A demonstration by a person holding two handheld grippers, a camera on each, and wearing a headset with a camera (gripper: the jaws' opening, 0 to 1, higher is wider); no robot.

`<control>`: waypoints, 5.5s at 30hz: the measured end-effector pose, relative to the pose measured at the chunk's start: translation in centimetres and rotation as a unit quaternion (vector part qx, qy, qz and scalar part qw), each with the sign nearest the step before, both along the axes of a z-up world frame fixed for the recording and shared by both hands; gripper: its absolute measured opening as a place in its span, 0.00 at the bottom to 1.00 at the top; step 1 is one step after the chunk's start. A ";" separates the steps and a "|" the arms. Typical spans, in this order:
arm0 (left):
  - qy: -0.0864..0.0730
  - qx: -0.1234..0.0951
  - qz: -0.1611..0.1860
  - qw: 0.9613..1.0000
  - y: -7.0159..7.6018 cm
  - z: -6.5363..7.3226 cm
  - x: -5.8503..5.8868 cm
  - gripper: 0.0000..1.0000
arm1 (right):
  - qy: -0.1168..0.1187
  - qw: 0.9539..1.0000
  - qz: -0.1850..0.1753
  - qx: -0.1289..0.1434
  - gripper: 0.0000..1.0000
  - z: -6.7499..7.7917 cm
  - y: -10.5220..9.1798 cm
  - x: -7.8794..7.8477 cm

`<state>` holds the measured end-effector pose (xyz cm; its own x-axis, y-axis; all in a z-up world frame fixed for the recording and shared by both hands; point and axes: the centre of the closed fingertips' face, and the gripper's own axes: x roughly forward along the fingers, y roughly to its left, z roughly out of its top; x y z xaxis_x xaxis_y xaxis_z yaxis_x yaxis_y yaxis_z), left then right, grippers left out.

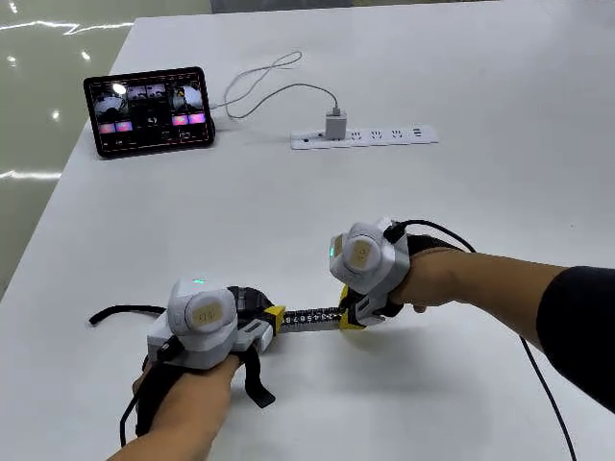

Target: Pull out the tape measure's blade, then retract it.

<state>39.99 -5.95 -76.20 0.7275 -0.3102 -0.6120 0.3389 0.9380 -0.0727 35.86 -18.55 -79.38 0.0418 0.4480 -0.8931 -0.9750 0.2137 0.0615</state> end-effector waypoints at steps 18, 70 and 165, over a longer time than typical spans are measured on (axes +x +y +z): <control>-0.001 -0.012 -0.003 1.000 0.0 0.1 0.0 0.60 | 0.002 0.999 -0.003 0.033 0.09 0.1 0.8 0.1; 0.008 -0.011 -0.003 1.000 0.0 0.0 -0.1 0.60 | 0.005 0.999 -0.015 0.037 0.10 0.1 3.4 0.4; 0.008 -0.028 0.002 1.000 0.1 0.2 -0.2 0.62 | -0.006 0.995 -0.014 0.098 0.10 0.2 8.1 0.8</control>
<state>39.76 -5.86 -76.02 0.7192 -0.3408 -0.6054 0.3333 0.9339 -0.1298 36.69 -10.44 -79.21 0.0670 0.6120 -0.7880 -0.9695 0.2266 0.0936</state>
